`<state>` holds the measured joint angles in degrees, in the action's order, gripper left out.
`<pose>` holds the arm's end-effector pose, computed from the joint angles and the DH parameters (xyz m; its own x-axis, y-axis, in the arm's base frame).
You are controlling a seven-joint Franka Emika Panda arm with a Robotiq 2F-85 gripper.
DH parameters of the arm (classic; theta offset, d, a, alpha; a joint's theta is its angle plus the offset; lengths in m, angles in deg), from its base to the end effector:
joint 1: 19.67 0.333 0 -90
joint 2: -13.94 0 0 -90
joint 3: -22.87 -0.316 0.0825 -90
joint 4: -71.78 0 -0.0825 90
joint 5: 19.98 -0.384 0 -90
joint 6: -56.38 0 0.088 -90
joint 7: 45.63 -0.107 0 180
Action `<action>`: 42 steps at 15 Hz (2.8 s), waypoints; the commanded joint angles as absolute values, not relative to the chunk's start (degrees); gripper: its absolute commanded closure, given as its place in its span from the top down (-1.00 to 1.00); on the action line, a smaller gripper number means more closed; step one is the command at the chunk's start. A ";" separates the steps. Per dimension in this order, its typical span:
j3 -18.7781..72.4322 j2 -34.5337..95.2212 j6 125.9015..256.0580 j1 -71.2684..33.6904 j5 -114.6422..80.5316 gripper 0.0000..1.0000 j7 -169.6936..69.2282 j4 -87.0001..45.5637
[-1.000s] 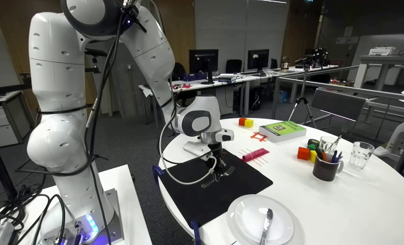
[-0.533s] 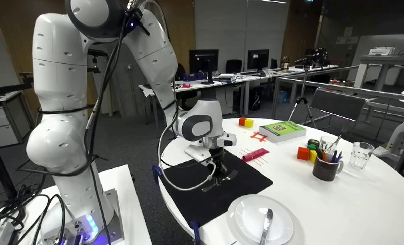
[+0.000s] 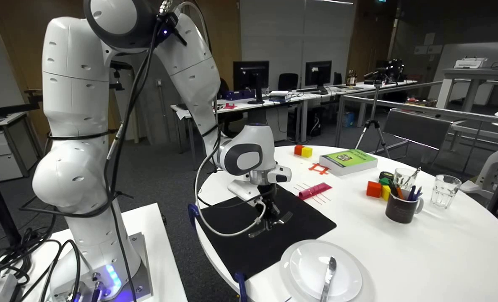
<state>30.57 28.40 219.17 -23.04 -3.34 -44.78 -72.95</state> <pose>0.4588 -0.0774 0.1873 0.9938 0.1044 0.0395 0.0982 -0.9860 0.1349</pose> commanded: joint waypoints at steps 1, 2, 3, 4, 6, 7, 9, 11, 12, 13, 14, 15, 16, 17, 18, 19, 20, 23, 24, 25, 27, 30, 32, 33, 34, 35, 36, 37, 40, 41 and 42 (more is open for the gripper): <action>31.21 28.75 219.49 -22.18 -3.31 -0.97 -44.79 -72.84; 31.18 29.12 219.63 -22.17 -3.46 -0.97 -44.78 -72.62; 31.20 29.53 219.73 -22.21 -3.63 -0.97 -44.80 -72.37; 31.28 29.97 220.07 -22.30 -3.68 -0.97 -44.78 -72.24; 31.39 30.80 220.34 -22.37 -3.76 -0.97 -44.76 -71.87; 31.47 31.16 220.39 -22.38 -3.80 -0.97 -44.75 -71.67; 31.56 31.96 220.76 -22.49 -3.99 -0.97 -44.66 -71.18; 31.74 32.88 221.20 -22.57 -4.03 -0.97 -44.63 -70.54; 31.72 33.30 221.43 -22.72 -4.21 -0.97 -44.45 -70.26; 31.71 33.63 221.43 -22.84 -4.35 -0.97 -44.29 -69.92; 31.83 34.23 221.86 -22.88 -4.37 -0.97 -44.35 -69.52; 31.79 34.63 221.86 -23.03 -4.60 -0.97 -44.14 -69.20; 31.87 35.05 222.31 -23.07 -4.70 -0.97 -44.13 -68.95; 31.85 35.38 222.46 -23.18 -4.92 -0.97 -44.01 -68.72; 31.93 35.85 222.88 -23.21 -5.04 -0.97 -43.99 -68.47; 31.97 36.16 223.26 -23.28 -5.22 -0.97 -43.87 -68.36; 32.04 36.48 223.63 -23.31 -5.40 -0.97 -43.84 -68.20; 31.92 37.10 224.53 -23.60 -6.35 -0.97 -43.49 -68.01; 31.94 37.23 224.84 -23.62 -6.58 -0.97 -43.43 -68.00; 32.02 37.36 225.16 -23.58 -6.71 -0.97 -43.41 -67.98; 32.11 37.67 225.60 -23.61 -6.83 -0.97 -43.26 -67.86; 32.82 37.77 225.93 -23.34 -6.41 -0.97 -43.41 -67.79; 33.01 37.62 225.88 -23.47 -6.46 -0.97 -43.33 -67.79; 33.19 37.56 225.81 -23.47 -6.36 -0.97 -43.27 -67.80; 33.35 37.56 225.87 -23.46 -6.30 -0.97 -43.24 -67.80; 33.47 37.65 225.90 -23.46 -6.28 -0.97 -43.23 -67.75; 33.51 37.80 225.81 -23.46 -6.31 -0.97 -43.23 -67.67; 33.54 37.95 225.88 -23.44 -6.33 -0.97 -43.26 -67.62; 33.63 38.37 226.01 -23.07 -6.19 -0.97 -43.49 -67.51; 33.56 38.45 226.01 -23.04 -6.18 -0.97 -43.43 -67.53; 33.67 38.64 226.04 -22.88 -6.05 -0.97 -43.51 -67.50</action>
<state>33.27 37.61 223.92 -23.03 -5.67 -44.79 -67.81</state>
